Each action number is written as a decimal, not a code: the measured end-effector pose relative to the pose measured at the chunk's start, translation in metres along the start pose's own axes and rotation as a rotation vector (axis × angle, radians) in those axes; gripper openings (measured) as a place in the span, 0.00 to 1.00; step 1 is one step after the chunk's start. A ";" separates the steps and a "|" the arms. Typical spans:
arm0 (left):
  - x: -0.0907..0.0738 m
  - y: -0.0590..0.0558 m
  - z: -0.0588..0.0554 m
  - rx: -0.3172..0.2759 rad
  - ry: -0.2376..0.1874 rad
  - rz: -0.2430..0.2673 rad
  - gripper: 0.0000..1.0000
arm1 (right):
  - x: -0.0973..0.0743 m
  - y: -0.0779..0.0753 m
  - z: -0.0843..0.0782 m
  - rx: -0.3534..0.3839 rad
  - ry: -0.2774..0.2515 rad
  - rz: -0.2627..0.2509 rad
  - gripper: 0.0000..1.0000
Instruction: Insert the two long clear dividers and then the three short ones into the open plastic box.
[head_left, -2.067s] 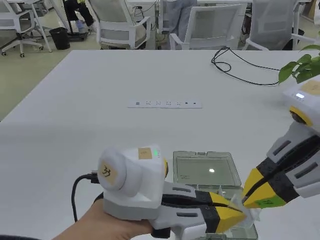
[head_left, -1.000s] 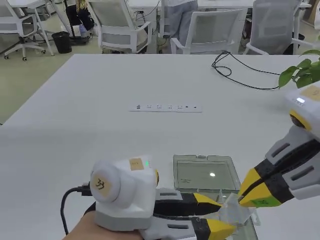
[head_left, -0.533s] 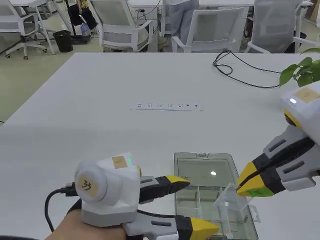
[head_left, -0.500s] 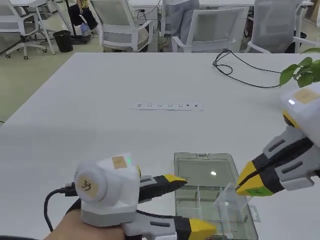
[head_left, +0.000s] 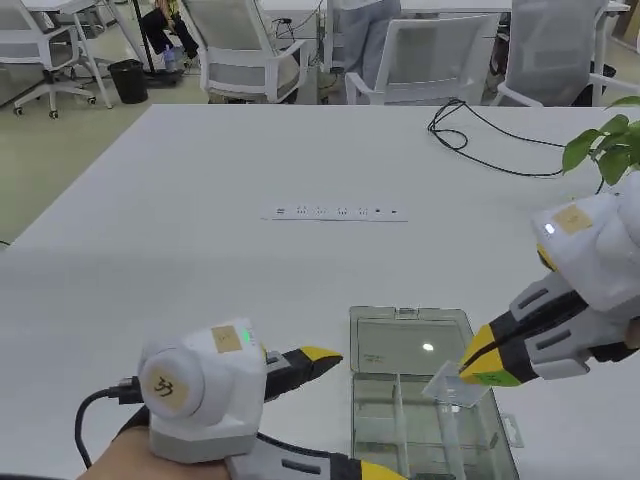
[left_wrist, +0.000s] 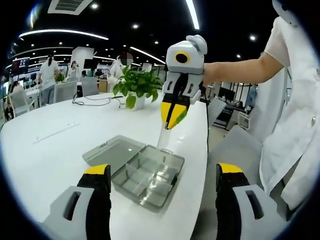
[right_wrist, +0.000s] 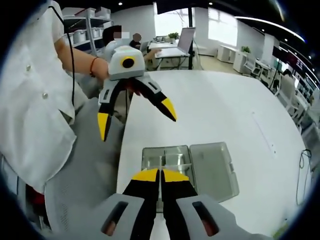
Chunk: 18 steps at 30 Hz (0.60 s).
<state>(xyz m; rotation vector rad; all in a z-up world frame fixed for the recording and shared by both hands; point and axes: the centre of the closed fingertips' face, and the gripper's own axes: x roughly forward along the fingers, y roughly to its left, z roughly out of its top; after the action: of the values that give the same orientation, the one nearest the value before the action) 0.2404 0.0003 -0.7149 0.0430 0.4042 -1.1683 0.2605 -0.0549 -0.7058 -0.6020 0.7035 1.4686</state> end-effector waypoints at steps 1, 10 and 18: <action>0.000 0.000 -0.001 -0.001 0.001 0.000 0.88 | 0.002 -0.001 -0.001 0.000 0.002 -0.002 0.03; -0.002 0.004 -0.005 -0.019 0.004 0.010 0.93 | 0.021 -0.016 -0.019 0.024 0.000 -0.010 0.03; -0.004 0.004 -0.008 -0.027 0.004 0.010 0.96 | 0.031 -0.020 -0.029 0.043 0.003 -0.014 0.03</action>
<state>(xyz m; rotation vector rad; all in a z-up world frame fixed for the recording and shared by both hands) 0.2409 0.0071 -0.7221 0.0241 0.4228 -1.1529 0.2778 -0.0566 -0.7490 -0.5750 0.7305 1.4365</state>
